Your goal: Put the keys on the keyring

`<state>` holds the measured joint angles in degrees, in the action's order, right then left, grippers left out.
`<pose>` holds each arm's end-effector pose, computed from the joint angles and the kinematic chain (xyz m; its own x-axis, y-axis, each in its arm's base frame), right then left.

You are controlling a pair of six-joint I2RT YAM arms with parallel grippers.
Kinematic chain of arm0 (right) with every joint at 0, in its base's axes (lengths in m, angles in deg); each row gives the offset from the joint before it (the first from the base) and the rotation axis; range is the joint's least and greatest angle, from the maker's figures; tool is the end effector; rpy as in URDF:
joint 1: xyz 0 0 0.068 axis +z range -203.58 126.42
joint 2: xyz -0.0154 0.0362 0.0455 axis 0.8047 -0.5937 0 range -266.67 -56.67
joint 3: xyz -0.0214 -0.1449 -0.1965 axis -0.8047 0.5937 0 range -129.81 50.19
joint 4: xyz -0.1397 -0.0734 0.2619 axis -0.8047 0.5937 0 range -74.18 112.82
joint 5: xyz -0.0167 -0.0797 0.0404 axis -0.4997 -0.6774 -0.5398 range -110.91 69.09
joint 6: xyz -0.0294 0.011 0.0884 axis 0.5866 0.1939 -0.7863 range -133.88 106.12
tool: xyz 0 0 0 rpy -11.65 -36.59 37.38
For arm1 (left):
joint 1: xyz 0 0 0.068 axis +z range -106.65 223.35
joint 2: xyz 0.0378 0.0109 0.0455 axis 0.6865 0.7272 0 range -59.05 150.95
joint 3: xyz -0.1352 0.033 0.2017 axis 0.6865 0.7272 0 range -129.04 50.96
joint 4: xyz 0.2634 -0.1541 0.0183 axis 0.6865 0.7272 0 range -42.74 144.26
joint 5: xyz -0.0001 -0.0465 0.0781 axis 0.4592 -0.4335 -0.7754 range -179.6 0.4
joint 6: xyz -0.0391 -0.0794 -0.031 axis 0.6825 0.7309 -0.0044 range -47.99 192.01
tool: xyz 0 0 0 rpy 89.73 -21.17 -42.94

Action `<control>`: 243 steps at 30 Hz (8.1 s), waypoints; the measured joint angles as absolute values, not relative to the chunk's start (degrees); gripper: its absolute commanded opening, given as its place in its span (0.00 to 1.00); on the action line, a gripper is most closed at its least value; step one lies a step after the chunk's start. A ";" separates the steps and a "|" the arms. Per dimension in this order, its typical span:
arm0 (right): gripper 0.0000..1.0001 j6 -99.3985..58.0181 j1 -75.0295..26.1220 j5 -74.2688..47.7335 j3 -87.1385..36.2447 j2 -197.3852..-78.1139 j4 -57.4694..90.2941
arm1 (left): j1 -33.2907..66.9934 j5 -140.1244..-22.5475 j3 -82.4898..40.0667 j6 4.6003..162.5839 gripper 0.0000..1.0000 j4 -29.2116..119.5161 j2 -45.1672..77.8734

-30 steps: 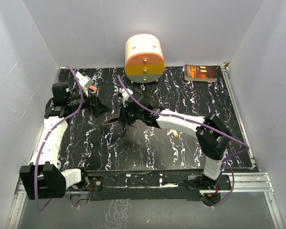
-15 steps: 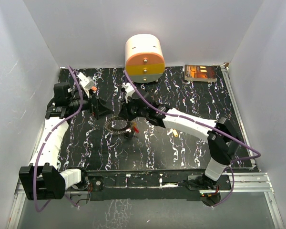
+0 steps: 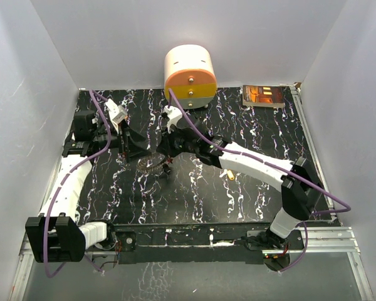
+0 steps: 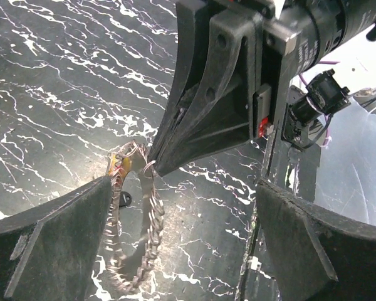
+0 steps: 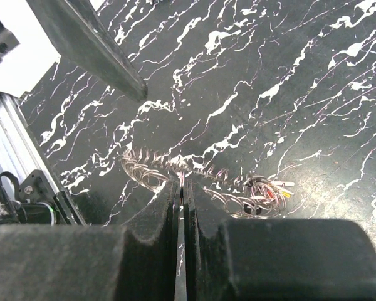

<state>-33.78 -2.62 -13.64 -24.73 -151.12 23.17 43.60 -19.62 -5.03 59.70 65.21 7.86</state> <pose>0.2904 0.3751 0.2356 -0.5544 -0.1475 -0.8191 -0.6942 0.6247 0.3574 0.3161 -0.0781 0.2836 -0.2968 0.0718 -0.9522 0.9053 0.3384 -0.2567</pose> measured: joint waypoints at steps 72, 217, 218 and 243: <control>0.08 -35.48 0.48 -14.17 -28.60 -144.98 25.47 | 38.97 -18.25 -4.94 57.60 0.43 63.57 10.73; 0.28 -24.84 -1.94 -5.49 -19.90 -137.57 20.31 | 37.48 -14.09 -13.18 43.48 0.00 83.35 10.88; 0.28 -24.84 -1.94 -5.25 -20.01 -137.73 20.33 | 37.48 -14.09 -13.18 43.48 0.00 83.35 10.88; 0.08 -24.60 -1.94 -5.53 -20.25 -138.42 20.33 | 37.22 -14.60 -13.20 43.41 0.00 83.31 10.88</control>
<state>-24.60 -1.94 -5.53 -20.25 -138.42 20.33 37.22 -14.60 -13.20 43.41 83.31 10.88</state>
